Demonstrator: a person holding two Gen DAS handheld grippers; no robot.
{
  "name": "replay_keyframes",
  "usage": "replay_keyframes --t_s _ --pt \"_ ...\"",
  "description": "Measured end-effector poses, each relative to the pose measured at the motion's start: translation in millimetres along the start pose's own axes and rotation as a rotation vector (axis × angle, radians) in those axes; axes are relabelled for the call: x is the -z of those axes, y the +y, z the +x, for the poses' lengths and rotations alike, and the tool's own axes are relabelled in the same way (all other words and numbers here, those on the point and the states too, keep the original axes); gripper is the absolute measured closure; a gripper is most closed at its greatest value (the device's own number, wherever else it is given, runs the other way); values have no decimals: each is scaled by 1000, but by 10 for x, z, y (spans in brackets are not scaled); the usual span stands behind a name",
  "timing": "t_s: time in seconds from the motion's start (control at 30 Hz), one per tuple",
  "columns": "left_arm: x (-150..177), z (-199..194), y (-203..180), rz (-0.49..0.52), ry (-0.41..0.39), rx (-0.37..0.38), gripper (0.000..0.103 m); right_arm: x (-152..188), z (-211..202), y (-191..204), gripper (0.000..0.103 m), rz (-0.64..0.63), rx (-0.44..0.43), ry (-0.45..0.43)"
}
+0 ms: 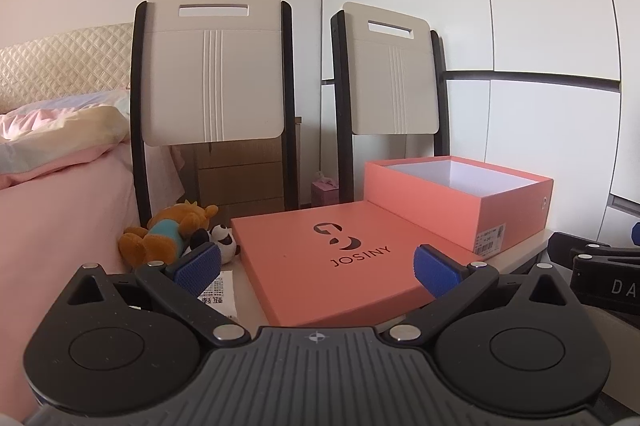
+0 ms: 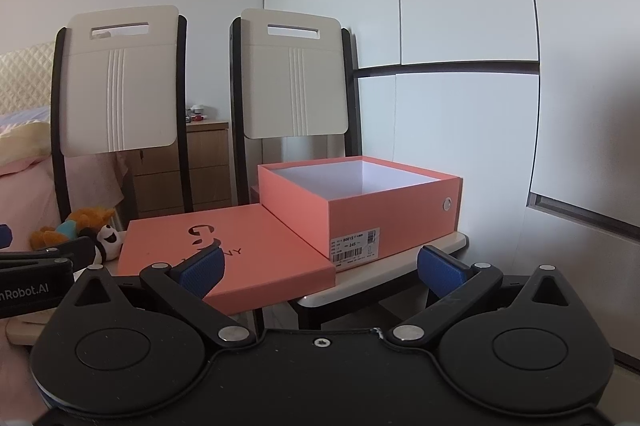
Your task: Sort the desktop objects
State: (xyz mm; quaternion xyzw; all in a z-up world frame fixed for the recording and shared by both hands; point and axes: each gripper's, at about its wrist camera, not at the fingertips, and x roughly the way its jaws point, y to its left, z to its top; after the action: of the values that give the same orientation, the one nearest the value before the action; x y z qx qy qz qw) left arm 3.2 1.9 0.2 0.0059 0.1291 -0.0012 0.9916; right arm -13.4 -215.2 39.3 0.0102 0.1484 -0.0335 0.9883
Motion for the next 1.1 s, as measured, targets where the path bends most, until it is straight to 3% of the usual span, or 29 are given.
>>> replay_keyframes --t_s 1.1 --pt "56 -17 -42 0 -14 1 0 12 -29 3 1 6 -7 -14"
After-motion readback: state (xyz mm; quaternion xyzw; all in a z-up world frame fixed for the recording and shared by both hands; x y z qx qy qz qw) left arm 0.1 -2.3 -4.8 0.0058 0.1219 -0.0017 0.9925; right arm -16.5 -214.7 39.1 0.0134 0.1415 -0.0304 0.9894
